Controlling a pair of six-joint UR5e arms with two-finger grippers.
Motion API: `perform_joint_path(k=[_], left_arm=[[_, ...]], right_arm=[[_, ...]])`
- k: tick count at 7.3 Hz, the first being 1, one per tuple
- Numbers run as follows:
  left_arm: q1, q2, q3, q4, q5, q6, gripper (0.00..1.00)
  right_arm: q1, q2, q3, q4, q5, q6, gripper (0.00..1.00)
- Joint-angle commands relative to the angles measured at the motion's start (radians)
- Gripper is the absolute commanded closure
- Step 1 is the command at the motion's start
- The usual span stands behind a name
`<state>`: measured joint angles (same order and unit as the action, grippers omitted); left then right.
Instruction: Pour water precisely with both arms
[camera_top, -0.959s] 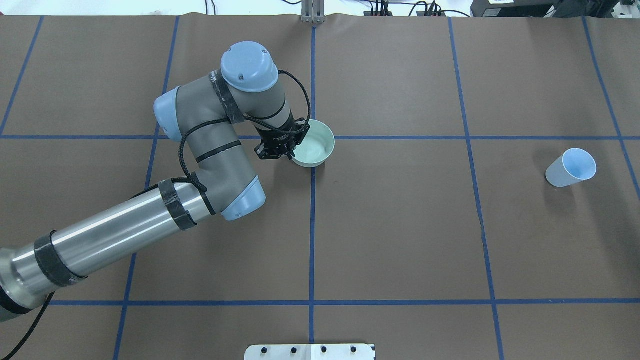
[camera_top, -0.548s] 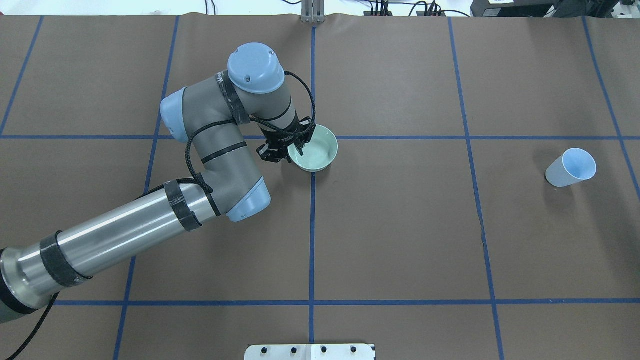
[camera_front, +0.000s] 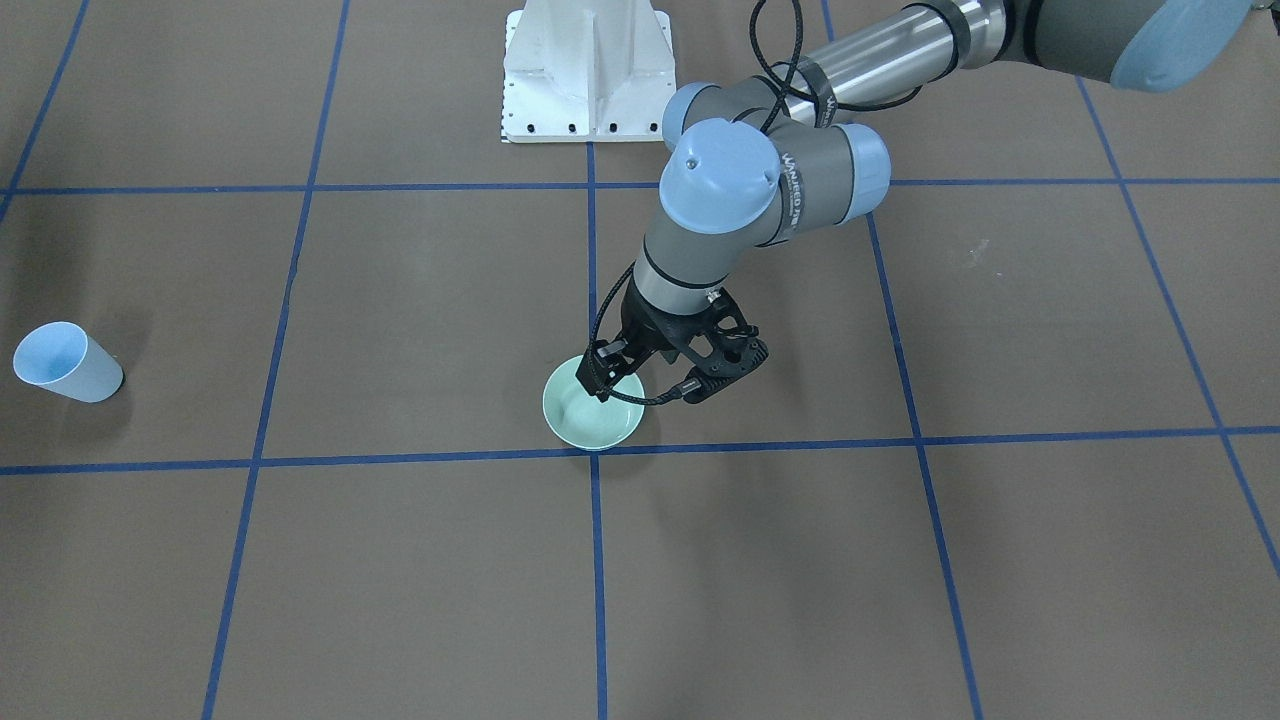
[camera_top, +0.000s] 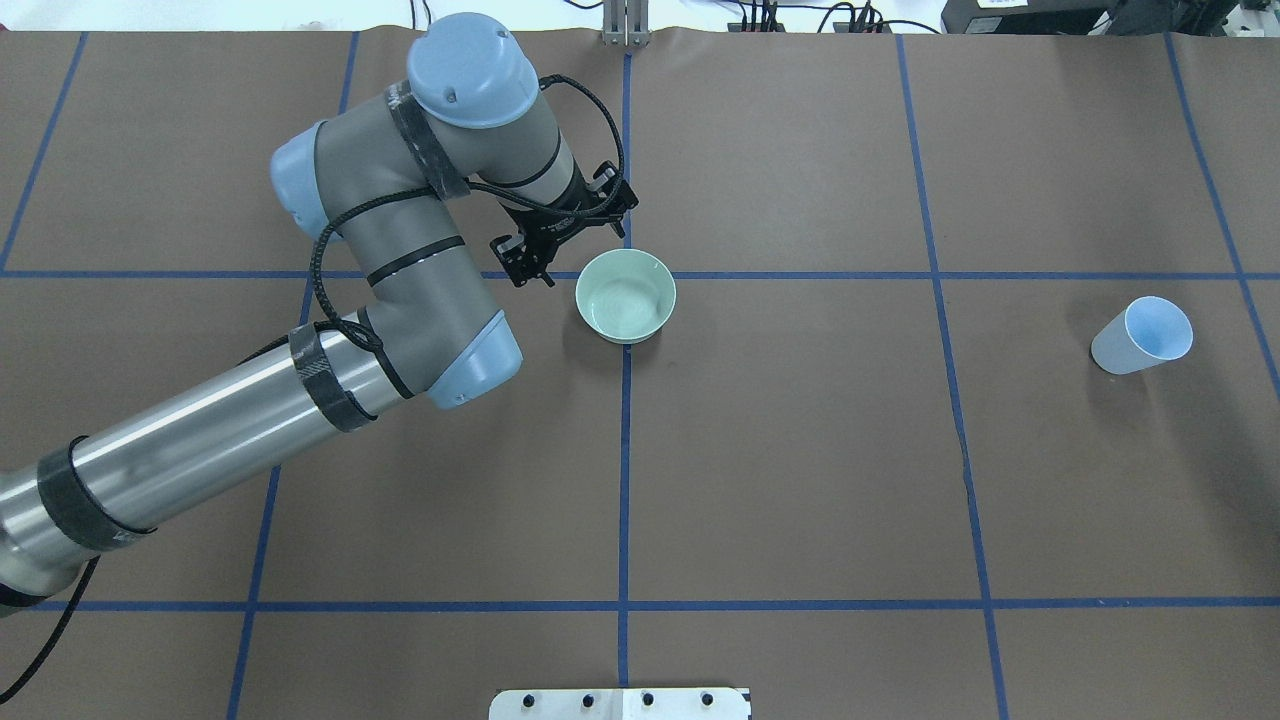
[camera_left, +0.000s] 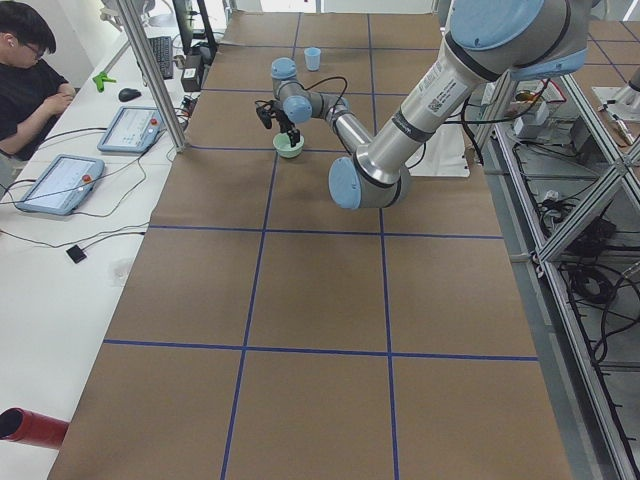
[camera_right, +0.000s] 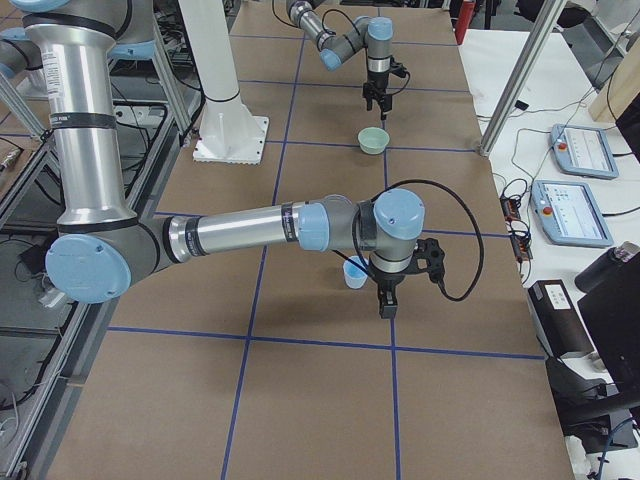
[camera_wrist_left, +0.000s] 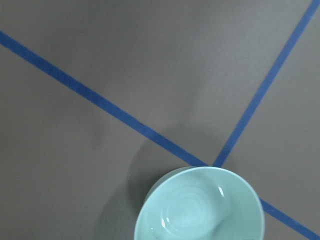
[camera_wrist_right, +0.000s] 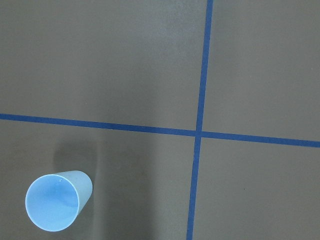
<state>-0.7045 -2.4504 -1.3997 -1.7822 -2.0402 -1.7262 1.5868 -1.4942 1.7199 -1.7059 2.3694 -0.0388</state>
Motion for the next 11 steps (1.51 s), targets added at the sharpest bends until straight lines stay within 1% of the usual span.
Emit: perform_joint_path(k=[1,2,3,4,5,6,7,8,9,11], left_arm=[[-0.026,0.013,-0.067,0.05,-0.001,0.0,0.0],[-0.027,0.017,-0.087,0.064,0.0,0.0,0.0],[-0.032,0.03,-0.103,0.079,-0.001,0.0,0.0],[-0.032,0.051,-0.155,0.128,-0.001,0.003,0.0],[-0.053,0.06,-0.21,0.252,0.003,0.013,0.0],[-0.079,0.112,-0.322,0.361,-0.003,0.105,0.0],[-0.087,0.228,-0.481,0.448,0.0,0.241,0.0],[-0.12,0.332,-0.571,0.458,-0.003,0.323,0.0],[-0.125,0.378,-0.588,0.458,-0.002,0.365,0.0],[-0.127,0.383,-0.588,0.458,-0.001,0.369,0.0]], right_arm=[[-0.007,-0.074,0.132,0.005,-0.012,0.066,0.01],[-0.042,-0.118,0.238,0.006,-0.053,0.235,0.01],[-0.11,-0.177,0.362,0.006,-0.152,0.384,0.01],[-0.22,-0.202,0.462,0.006,-0.203,0.633,0.01],[-0.316,-0.236,0.549,0.006,-0.254,0.758,0.0],[-0.356,-0.271,0.581,0.043,-0.297,0.808,0.0],[-0.37,-0.41,0.57,0.239,-0.329,0.824,0.01],[-0.398,-0.495,0.519,0.478,-0.367,0.876,0.01],[-0.442,-0.539,0.483,0.608,-0.427,0.905,0.01],[-0.649,-0.589,0.469,0.734,-0.63,1.083,0.01]])
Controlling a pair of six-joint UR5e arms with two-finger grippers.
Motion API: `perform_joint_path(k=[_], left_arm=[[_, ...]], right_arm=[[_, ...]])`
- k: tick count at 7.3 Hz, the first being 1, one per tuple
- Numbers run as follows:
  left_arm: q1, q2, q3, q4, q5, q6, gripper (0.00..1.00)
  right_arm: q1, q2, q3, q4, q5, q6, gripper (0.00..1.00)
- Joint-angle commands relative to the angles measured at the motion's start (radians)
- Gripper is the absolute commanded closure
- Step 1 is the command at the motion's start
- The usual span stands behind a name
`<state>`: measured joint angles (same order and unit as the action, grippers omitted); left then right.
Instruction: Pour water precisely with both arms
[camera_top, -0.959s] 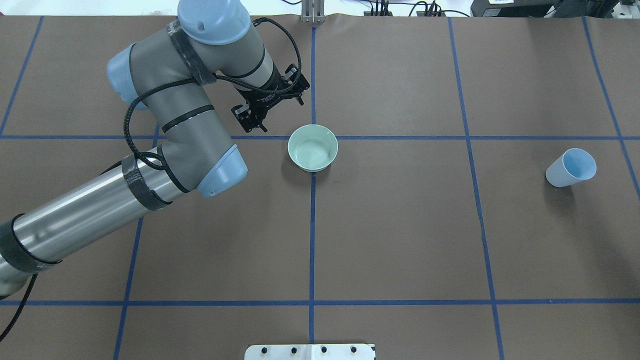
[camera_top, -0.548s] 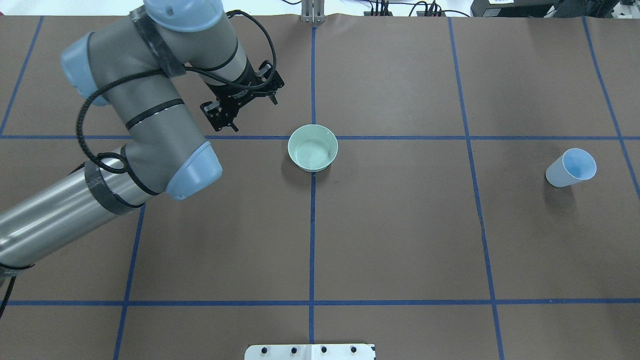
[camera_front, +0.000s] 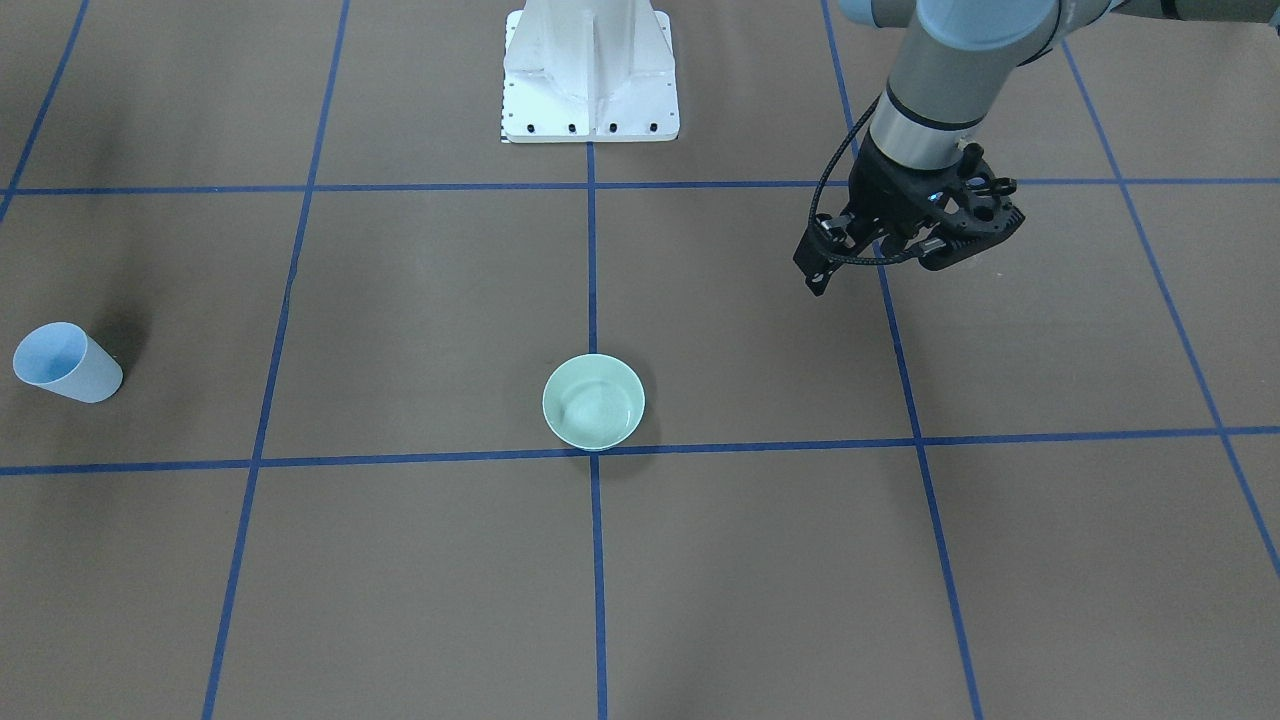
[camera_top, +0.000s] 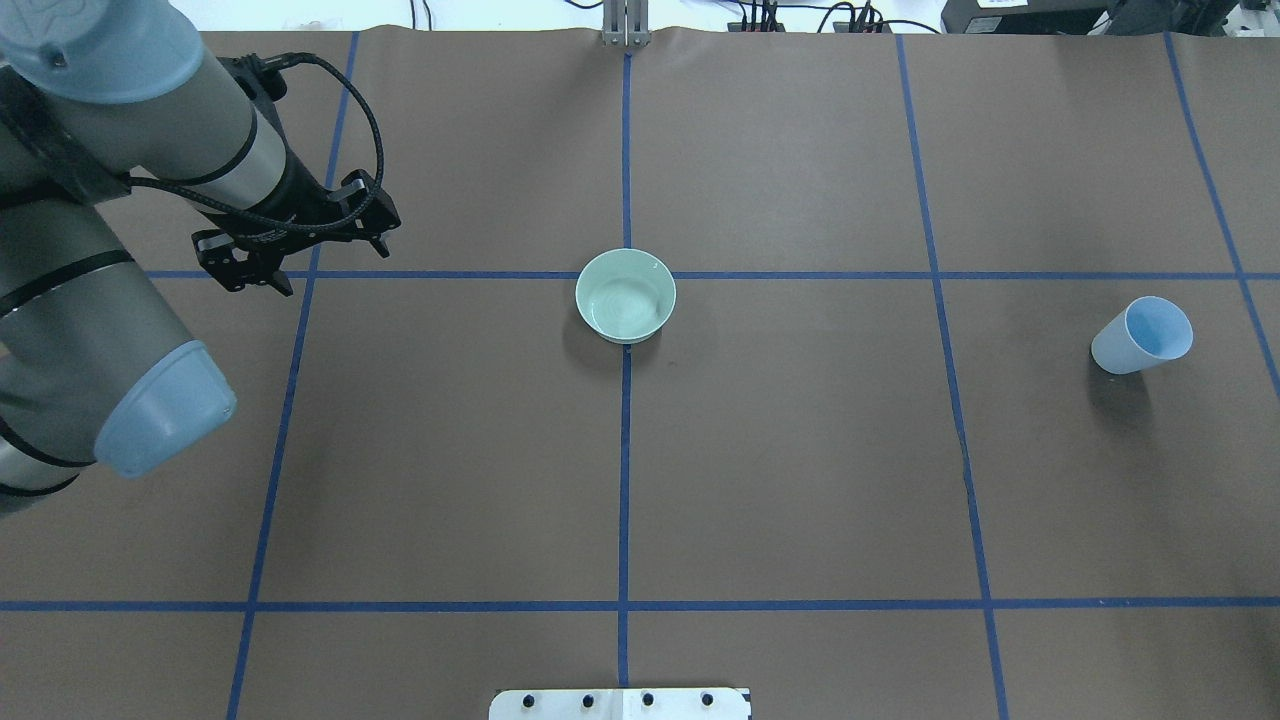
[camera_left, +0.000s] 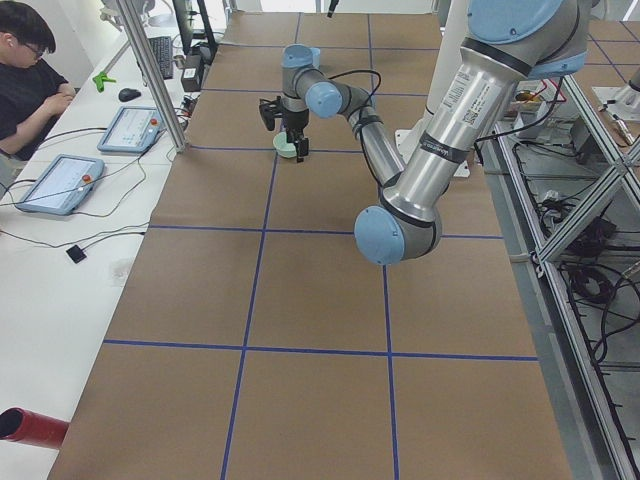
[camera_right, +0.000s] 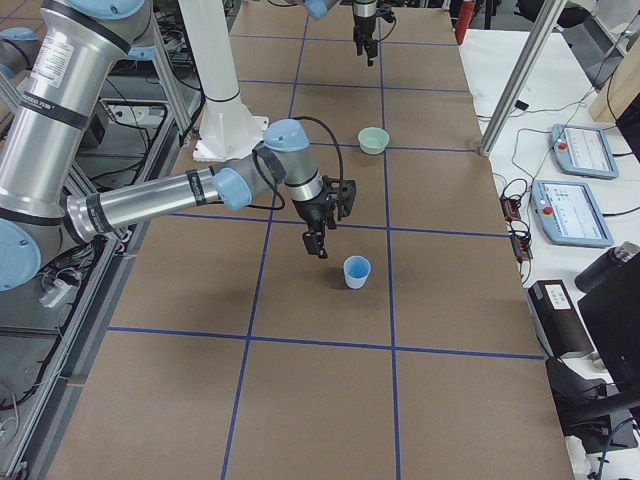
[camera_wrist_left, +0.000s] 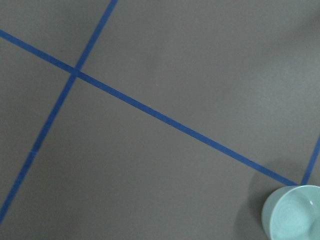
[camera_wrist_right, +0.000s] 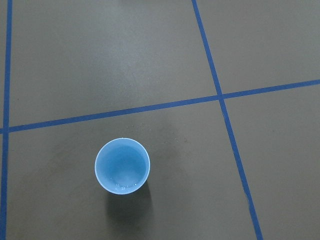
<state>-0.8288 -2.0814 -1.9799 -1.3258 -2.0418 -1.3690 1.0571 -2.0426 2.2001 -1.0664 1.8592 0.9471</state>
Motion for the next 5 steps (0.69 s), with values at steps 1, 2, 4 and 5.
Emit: perform_joint_path(k=[1,2,4,5], left_arm=[[0.0,0.033,-0.005,-0.003,0.005,0.011,0.0],[0.0,0.037,-0.007,-0.006,0.005,0.019,0.0],[0.002,0.044,-0.005,-0.006,0.005,0.025,0.0],[0.003,0.044,-0.004,-0.006,0.005,0.025,0.0]], right_arm=[[-0.168,-0.057,-0.011,0.156,-0.129,0.183,0.01],[-0.211,-0.059,-0.011,0.16,-0.143,0.229,0.01],[-0.294,-0.059,-0.011,0.16,-0.243,0.26,0.01],[-0.409,-0.06,-0.023,0.158,-0.405,0.357,0.01]])
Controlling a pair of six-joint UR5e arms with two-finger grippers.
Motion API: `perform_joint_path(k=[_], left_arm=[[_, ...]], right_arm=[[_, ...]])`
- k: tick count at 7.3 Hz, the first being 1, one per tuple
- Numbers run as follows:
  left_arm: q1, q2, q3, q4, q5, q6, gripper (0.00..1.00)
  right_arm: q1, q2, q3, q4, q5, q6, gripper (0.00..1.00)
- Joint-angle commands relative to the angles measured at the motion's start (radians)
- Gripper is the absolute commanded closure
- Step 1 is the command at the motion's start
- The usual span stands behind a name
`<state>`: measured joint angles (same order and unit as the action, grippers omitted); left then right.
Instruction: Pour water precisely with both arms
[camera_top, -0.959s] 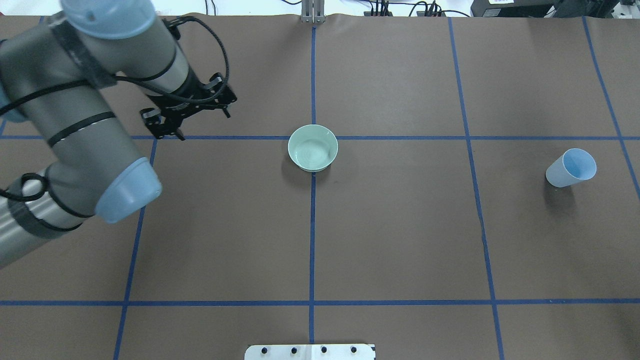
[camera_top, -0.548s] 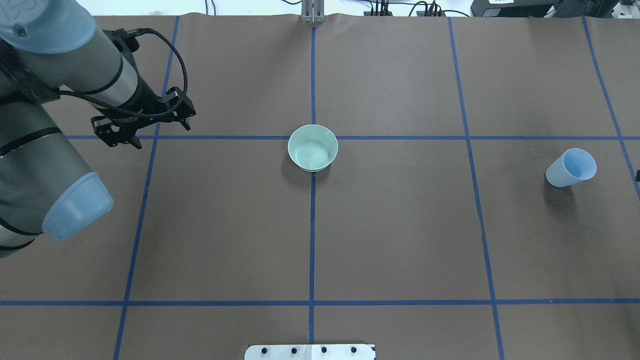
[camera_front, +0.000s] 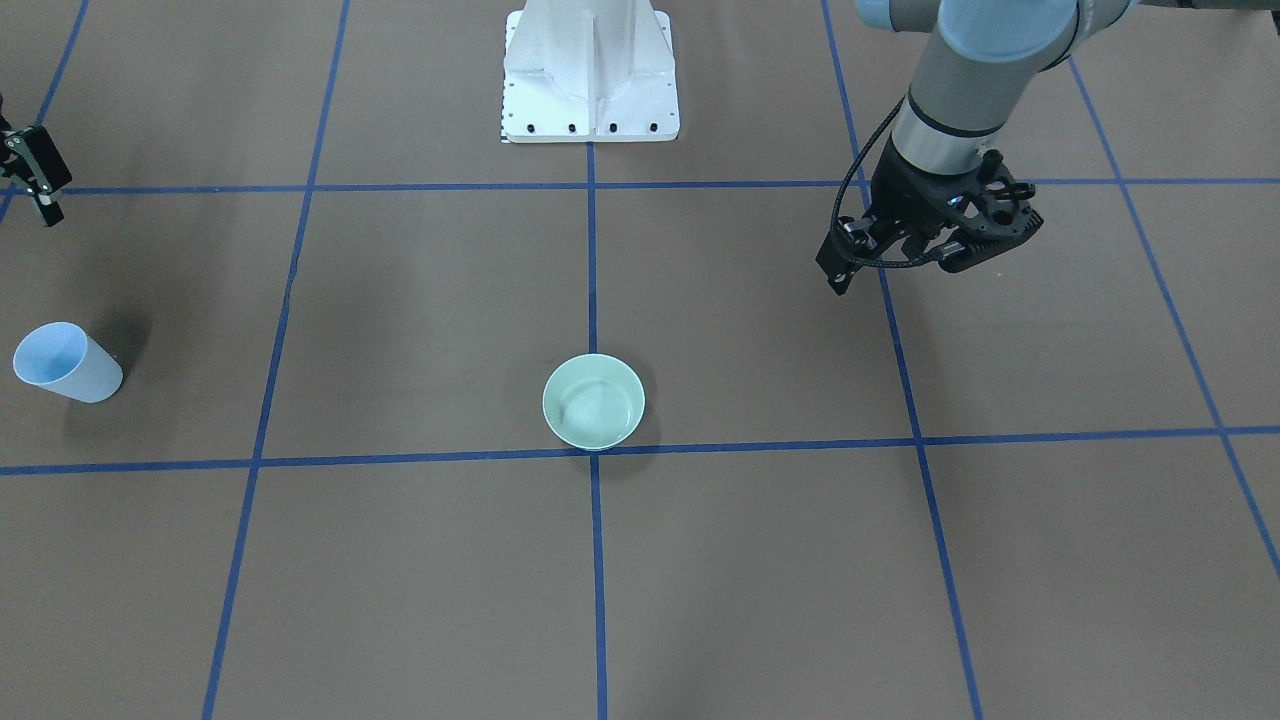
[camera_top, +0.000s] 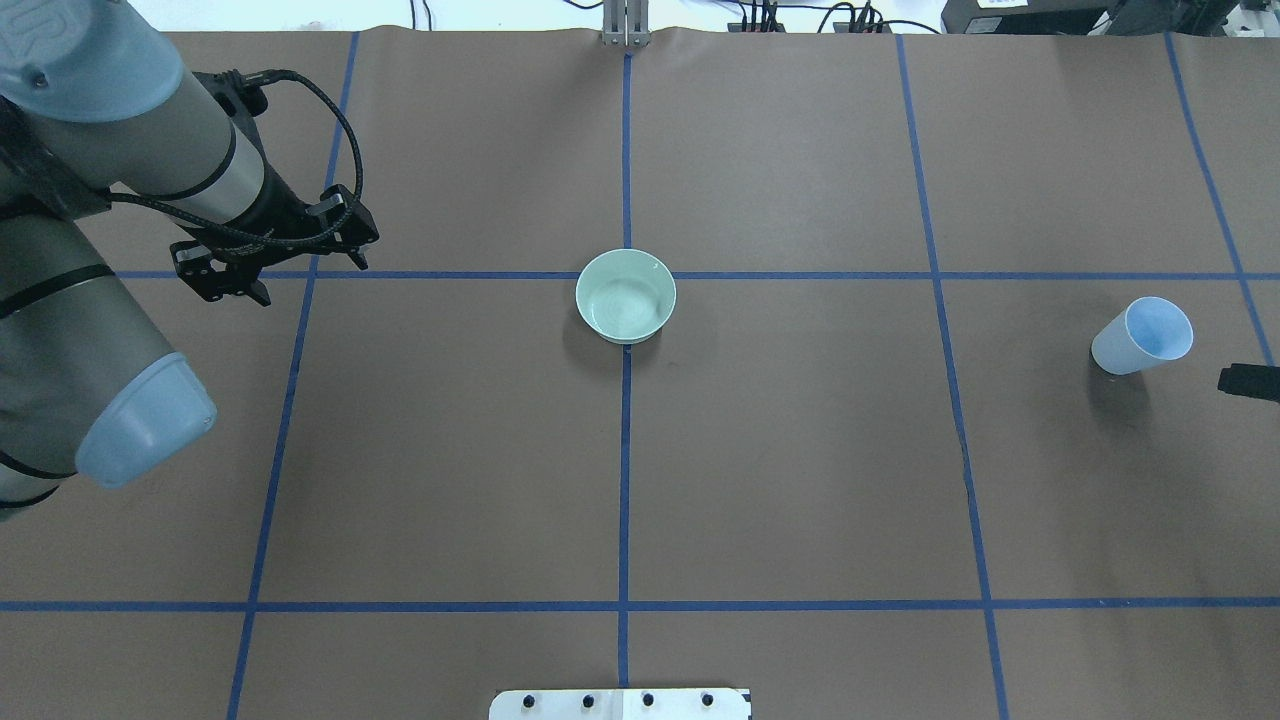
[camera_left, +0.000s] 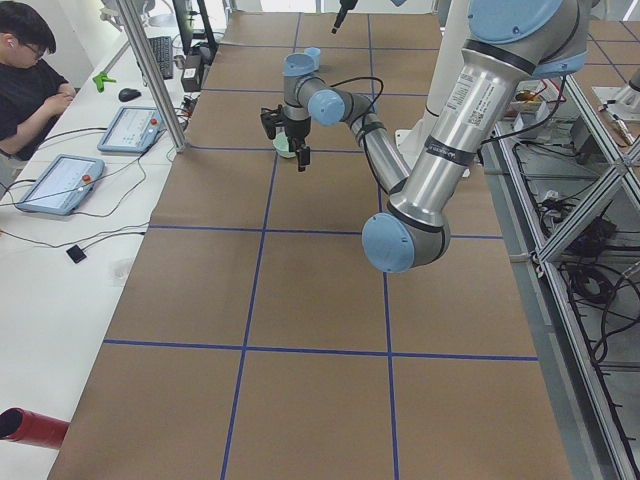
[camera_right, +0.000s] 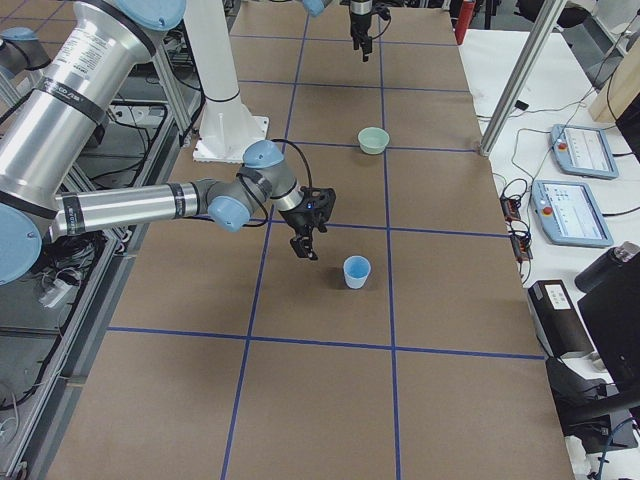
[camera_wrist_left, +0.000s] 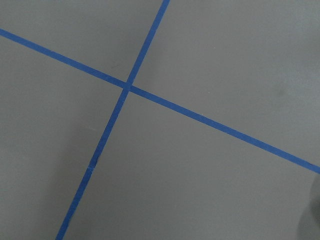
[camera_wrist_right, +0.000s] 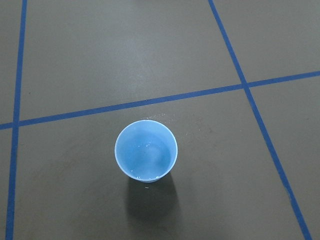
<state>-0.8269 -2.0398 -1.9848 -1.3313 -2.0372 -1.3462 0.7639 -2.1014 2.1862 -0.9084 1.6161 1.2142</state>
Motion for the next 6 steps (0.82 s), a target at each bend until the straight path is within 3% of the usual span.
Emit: perform_joint_path(k=[1,3,6], left_arm=[[0.002,0.003,0.001,0.0,0.0,0.004,0.0],[0.005,0.003,0.009,0.0,0.0,0.002,0.0],[0.008,0.003,0.015,-0.002,0.0,0.002,0.0]], right_arm=[[-0.208,0.0,-0.031,-0.001,-0.279,0.161,0.01],[-0.292,0.012,-0.093,-0.001,-0.411,0.198,0.01],[-0.333,0.062,-0.167,0.003,-0.508,0.225,0.02]])
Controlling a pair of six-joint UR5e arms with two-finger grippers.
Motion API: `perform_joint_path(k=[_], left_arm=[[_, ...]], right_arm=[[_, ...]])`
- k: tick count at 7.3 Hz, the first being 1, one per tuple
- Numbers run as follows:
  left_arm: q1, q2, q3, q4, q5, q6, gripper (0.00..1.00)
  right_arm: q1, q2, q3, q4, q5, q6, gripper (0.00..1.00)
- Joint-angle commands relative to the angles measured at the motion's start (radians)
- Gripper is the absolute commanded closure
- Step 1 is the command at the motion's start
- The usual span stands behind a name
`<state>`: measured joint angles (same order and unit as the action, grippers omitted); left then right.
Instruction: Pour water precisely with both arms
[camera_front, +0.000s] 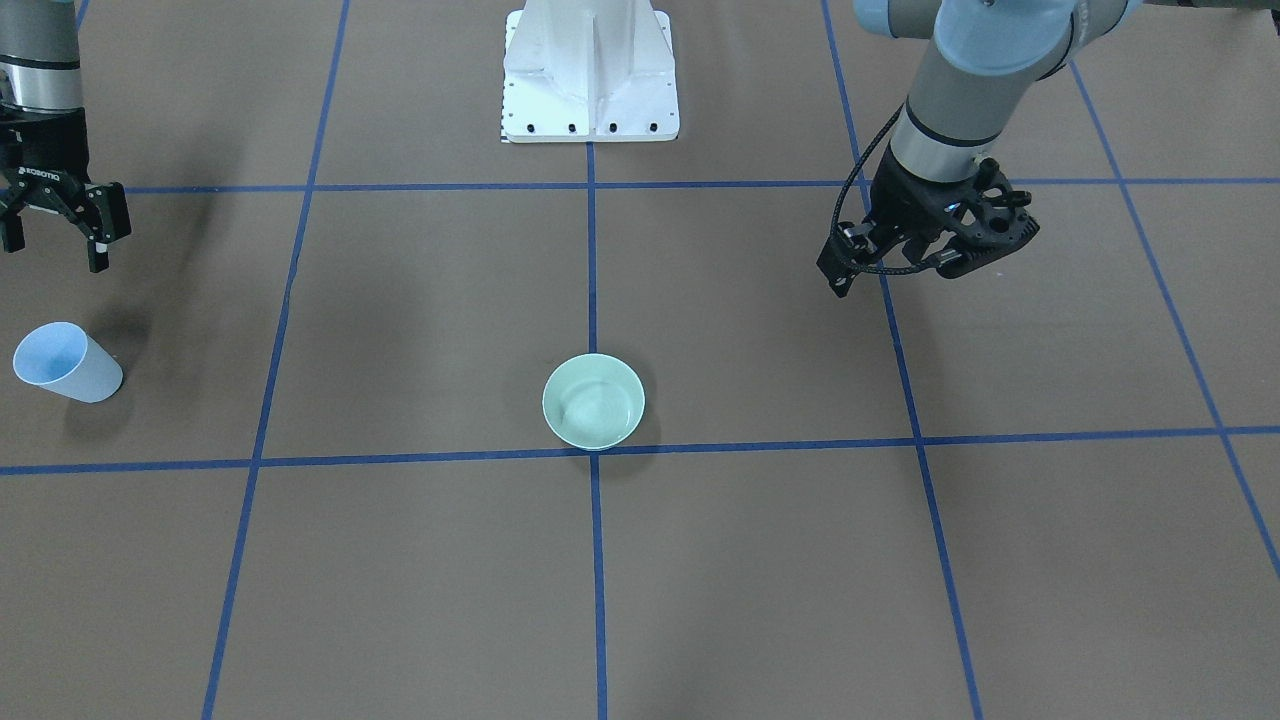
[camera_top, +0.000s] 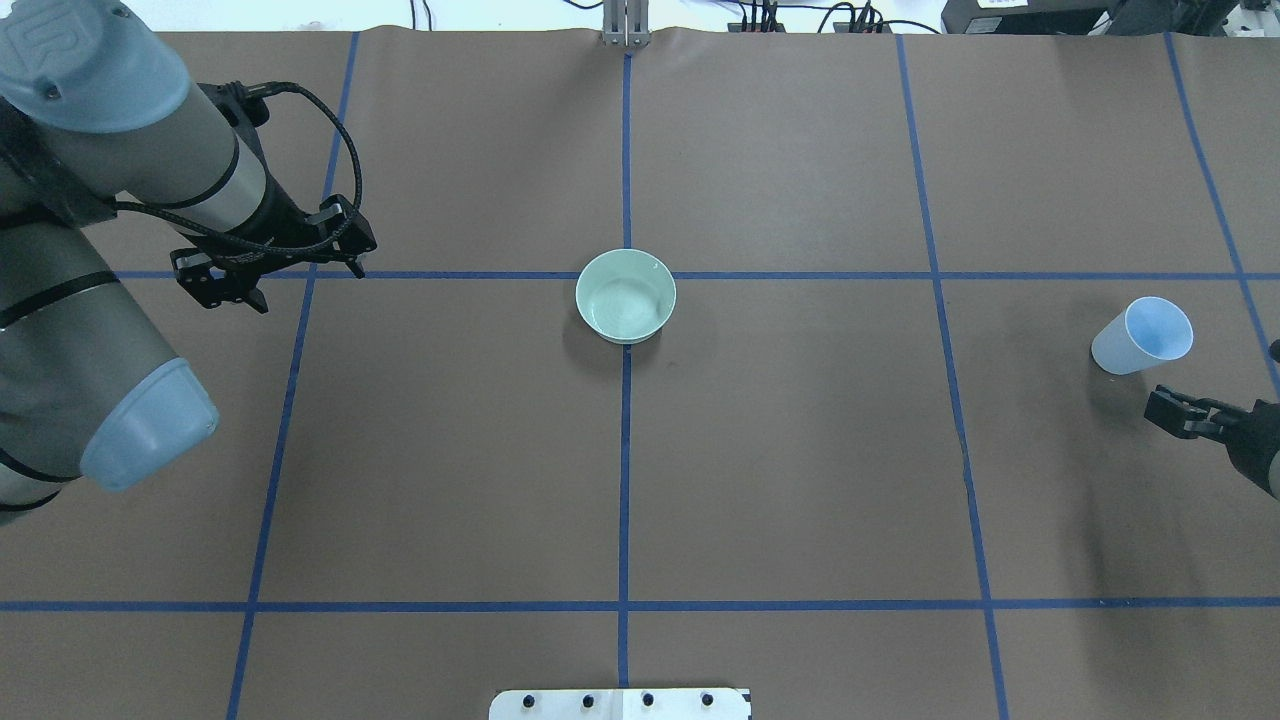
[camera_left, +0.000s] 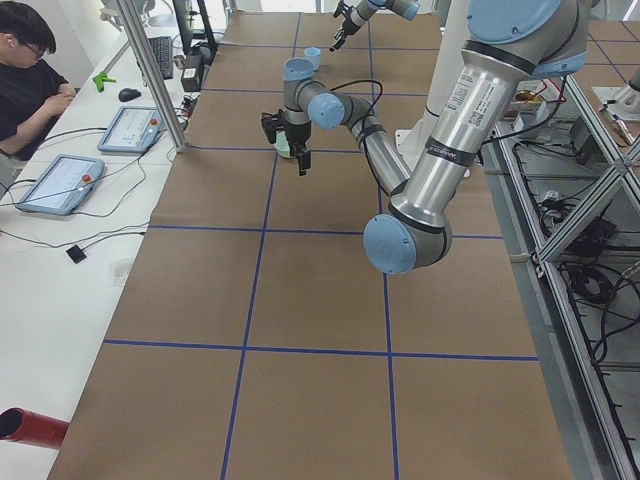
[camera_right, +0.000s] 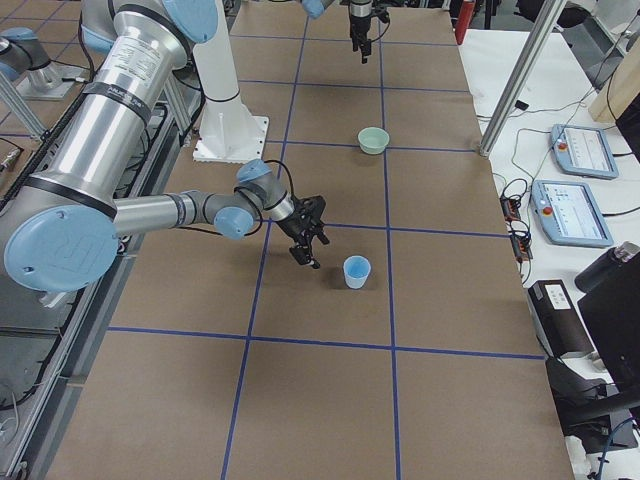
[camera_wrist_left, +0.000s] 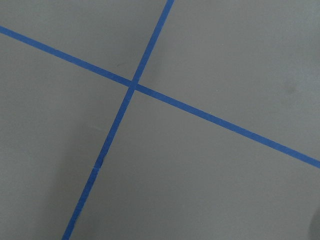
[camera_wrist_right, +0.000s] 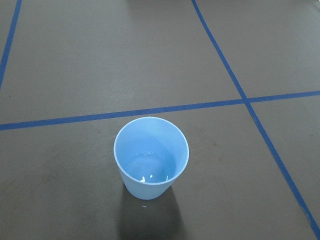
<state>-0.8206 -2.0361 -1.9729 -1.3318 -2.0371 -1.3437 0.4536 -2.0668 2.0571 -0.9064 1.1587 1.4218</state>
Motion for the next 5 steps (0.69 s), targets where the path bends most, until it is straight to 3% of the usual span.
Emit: perform_joint_path(k=[1,3,5], left_arm=[[0.001,-0.001,0.005,0.0,0.0,0.0,0.0],[0.001,-0.001,0.006,-0.001,0.0,0.0,0.0],[0.001,-0.001,0.008,-0.003,-0.002,0.0,0.0]], right_arm=[[-0.027,0.052,-0.067,0.004,-0.066,0.02,0.03],[-0.035,0.085,-0.091,0.012,-0.121,0.02,0.02],[-0.044,0.086,-0.165,0.154,-0.177,0.014,0.02]])
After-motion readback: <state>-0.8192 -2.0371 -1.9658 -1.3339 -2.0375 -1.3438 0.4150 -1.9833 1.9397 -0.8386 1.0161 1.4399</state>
